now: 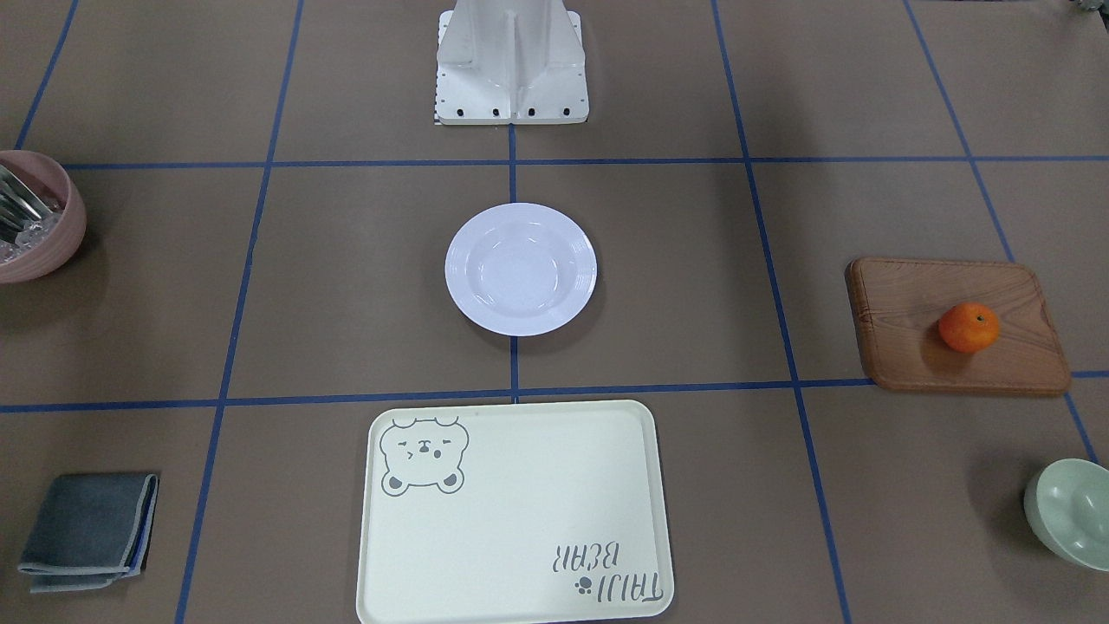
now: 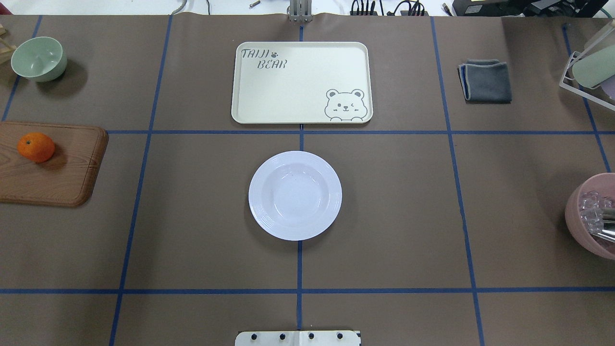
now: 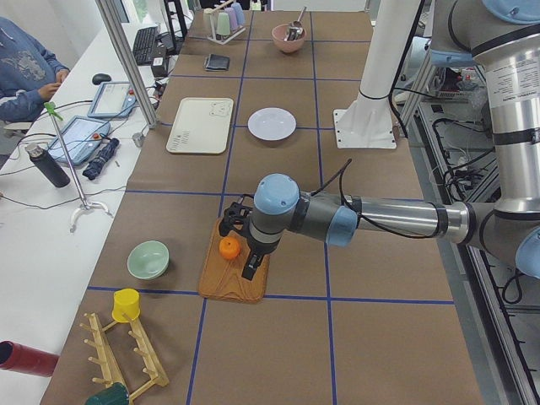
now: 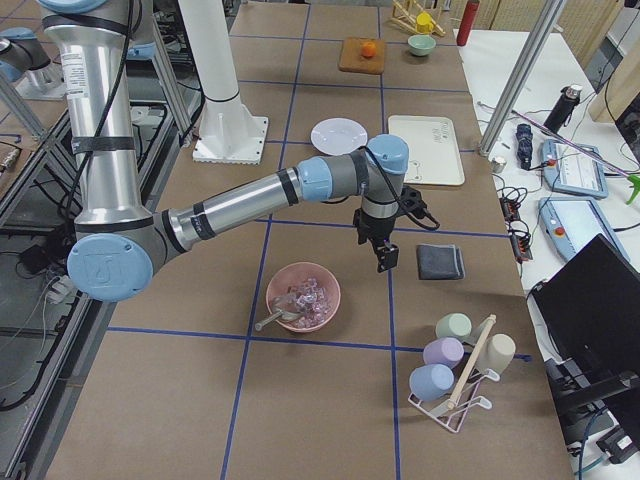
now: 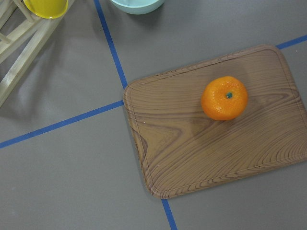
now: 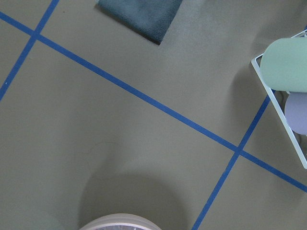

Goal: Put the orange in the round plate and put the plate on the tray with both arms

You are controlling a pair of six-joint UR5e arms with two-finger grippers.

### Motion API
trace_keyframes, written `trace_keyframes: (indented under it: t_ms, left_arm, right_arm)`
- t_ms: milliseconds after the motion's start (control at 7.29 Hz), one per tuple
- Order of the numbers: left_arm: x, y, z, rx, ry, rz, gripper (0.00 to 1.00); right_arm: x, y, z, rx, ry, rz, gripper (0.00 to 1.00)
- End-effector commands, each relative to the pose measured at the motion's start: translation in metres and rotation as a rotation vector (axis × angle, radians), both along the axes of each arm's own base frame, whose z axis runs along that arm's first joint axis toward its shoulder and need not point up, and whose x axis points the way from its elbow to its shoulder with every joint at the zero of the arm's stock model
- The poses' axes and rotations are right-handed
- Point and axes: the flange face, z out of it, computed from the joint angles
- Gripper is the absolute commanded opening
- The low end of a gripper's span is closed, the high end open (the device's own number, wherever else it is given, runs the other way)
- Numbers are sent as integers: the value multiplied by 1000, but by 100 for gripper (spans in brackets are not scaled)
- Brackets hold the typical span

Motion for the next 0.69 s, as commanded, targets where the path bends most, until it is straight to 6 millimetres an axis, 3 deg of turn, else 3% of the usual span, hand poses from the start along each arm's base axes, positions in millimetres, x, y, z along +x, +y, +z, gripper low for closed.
trace_keyframes:
  t_ms: [0, 549]
  left_arm:
    - [0, 4, 1, -4, 5, 0, 98]
    - [2, -1, 1, -47, 10, -40, 97]
  right_arm:
    - [-1, 0, -2, 2, -14, -3, 100]
    - [-1, 1, -1, 0, -15, -3, 100]
